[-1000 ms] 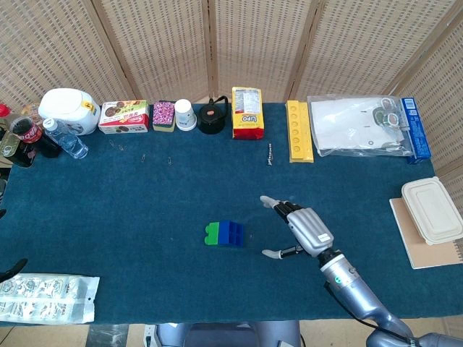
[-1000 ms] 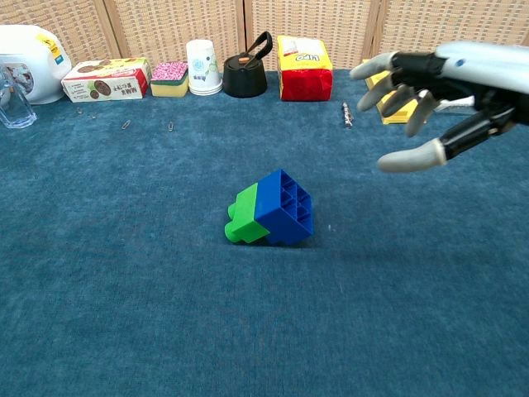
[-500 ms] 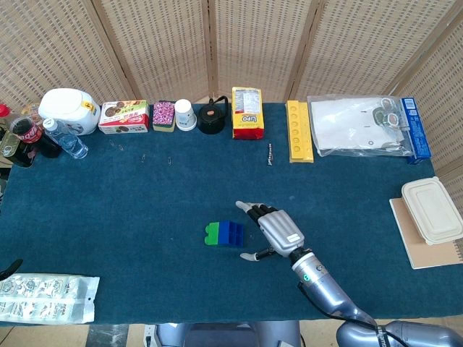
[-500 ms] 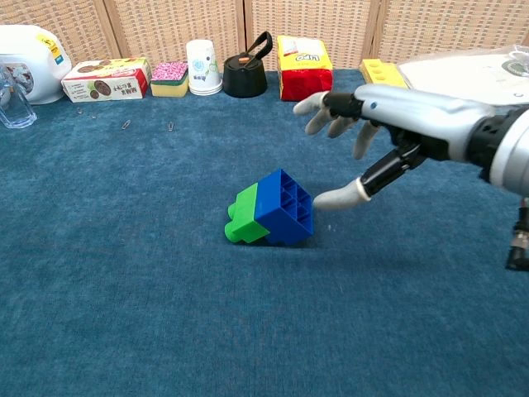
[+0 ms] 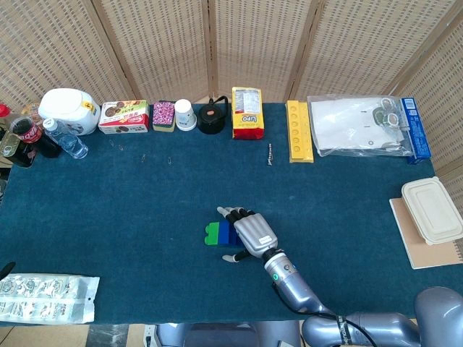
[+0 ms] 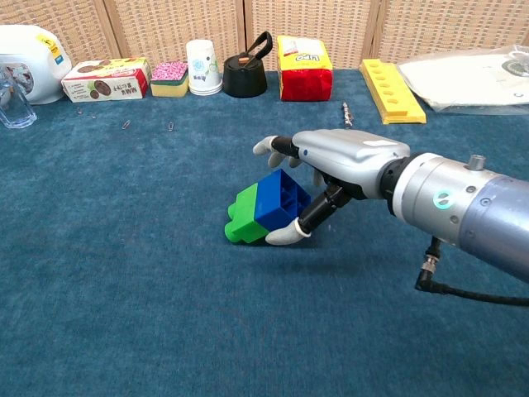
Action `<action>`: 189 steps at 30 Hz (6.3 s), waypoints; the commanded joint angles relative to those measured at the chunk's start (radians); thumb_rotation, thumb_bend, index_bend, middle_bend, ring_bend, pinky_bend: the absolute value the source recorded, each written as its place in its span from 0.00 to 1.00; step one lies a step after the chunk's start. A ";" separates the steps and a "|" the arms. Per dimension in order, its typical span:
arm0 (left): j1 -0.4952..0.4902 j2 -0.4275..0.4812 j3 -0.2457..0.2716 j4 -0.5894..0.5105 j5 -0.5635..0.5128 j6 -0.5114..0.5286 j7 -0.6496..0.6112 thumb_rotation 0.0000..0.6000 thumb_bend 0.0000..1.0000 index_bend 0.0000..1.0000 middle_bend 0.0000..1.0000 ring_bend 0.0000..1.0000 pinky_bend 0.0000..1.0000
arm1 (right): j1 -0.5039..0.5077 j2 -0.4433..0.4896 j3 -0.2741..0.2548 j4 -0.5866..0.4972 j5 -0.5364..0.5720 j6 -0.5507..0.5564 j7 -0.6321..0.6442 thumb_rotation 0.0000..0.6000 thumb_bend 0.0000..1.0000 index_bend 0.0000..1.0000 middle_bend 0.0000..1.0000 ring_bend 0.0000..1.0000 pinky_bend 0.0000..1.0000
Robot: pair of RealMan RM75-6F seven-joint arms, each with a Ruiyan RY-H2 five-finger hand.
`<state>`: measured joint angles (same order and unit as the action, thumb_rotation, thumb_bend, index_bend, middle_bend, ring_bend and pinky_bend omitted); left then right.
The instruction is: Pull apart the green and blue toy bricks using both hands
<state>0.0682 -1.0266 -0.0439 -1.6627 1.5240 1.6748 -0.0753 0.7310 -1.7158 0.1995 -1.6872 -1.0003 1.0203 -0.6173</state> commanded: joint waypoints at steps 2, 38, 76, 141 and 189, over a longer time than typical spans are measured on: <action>0.001 0.000 -0.002 0.003 -0.001 0.002 -0.004 1.00 0.17 0.16 0.05 0.01 0.15 | 0.015 -0.015 0.014 0.028 0.010 0.006 0.013 0.63 0.10 0.05 0.18 0.21 0.32; -0.014 0.008 -0.008 -0.002 0.013 -0.014 0.007 1.00 0.17 0.16 0.05 0.01 0.15 | 0.042 -0.001 0.014 0.091 0.009 0.036 0.067 0.65 0.15 0.56 0.59 0.64 0.56; -0.515 -0.223 -0.154 -0.186 0.251 -0.420 0.295 1.00 0.22 0.40 0.18 0.11 0.23 | -0.101 0.484 0.234 -0.379 0.234 -0.373 0.920 0.65 0.15 0.57 0.59 0.66 0.56; -0.711 -0.400 -0.122 -0.055 0.186 -0.344 0.111 1.00 0.29 0.71 0.29 0.19 0.27 | -0.060 0.546 0.243 -0.242 0.109 -0.576 1.282 0.65 0.15 0.58 0.60 0.67 0.56; -0.672 -0.399 -0.028 0.167 0.031 -0.583 0.225 1.00 0.29 0.71 0.29 0.19 0.23 | -0.078 0.348 -0.083 0.017 -0.266 -0.011 0.551 0.64 0.15 0.16 0.22 0.17 0.15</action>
<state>-0.5868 -1.4055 -0.0604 -1.5129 1.5744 1.1140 0.1295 0.6584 -1.3762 0.1123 -1.6620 -1.2584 1.0009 -0.0697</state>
